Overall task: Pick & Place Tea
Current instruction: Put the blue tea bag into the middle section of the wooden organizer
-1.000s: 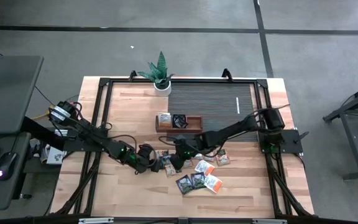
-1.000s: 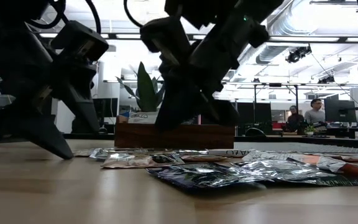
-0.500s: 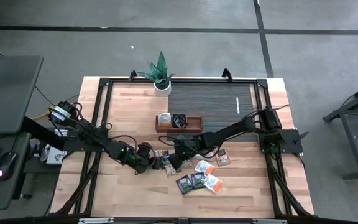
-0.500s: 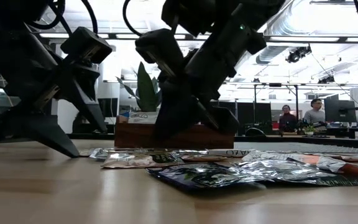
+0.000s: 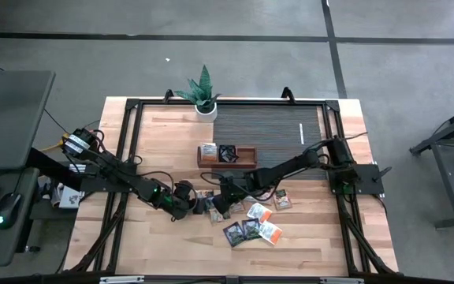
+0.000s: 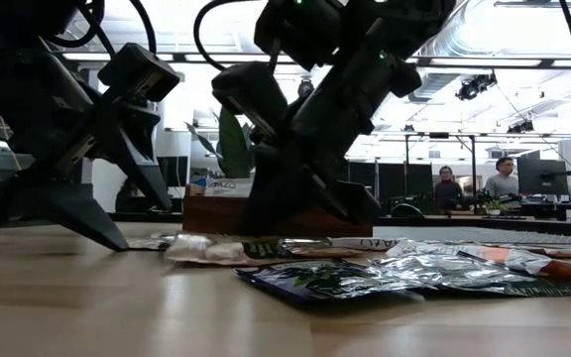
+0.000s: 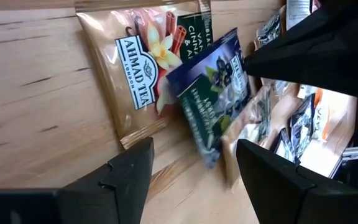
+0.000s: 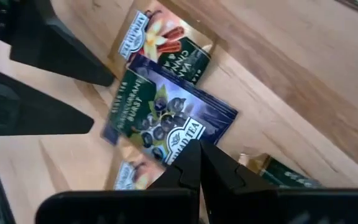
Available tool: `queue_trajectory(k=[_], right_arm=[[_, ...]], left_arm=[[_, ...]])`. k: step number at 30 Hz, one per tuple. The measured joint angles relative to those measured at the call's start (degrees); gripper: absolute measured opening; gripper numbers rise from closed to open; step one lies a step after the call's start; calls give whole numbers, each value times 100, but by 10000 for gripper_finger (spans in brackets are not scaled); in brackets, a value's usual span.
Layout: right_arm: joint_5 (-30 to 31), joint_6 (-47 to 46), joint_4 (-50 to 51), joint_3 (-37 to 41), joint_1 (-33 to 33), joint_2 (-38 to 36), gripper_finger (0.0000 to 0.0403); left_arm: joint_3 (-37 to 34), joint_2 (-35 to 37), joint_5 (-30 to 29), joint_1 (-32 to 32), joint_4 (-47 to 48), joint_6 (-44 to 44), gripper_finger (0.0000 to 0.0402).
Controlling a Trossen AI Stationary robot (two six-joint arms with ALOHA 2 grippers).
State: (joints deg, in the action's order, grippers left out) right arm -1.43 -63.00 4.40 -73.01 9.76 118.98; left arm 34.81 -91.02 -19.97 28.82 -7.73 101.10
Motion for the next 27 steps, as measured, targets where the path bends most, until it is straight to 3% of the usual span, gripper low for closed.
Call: queue_trajectory(k=[27], right_arm=[[57,-151,-142,-9,9,81,0]], left_arm=[[22,-508,-183,-7,-621,271,228]])
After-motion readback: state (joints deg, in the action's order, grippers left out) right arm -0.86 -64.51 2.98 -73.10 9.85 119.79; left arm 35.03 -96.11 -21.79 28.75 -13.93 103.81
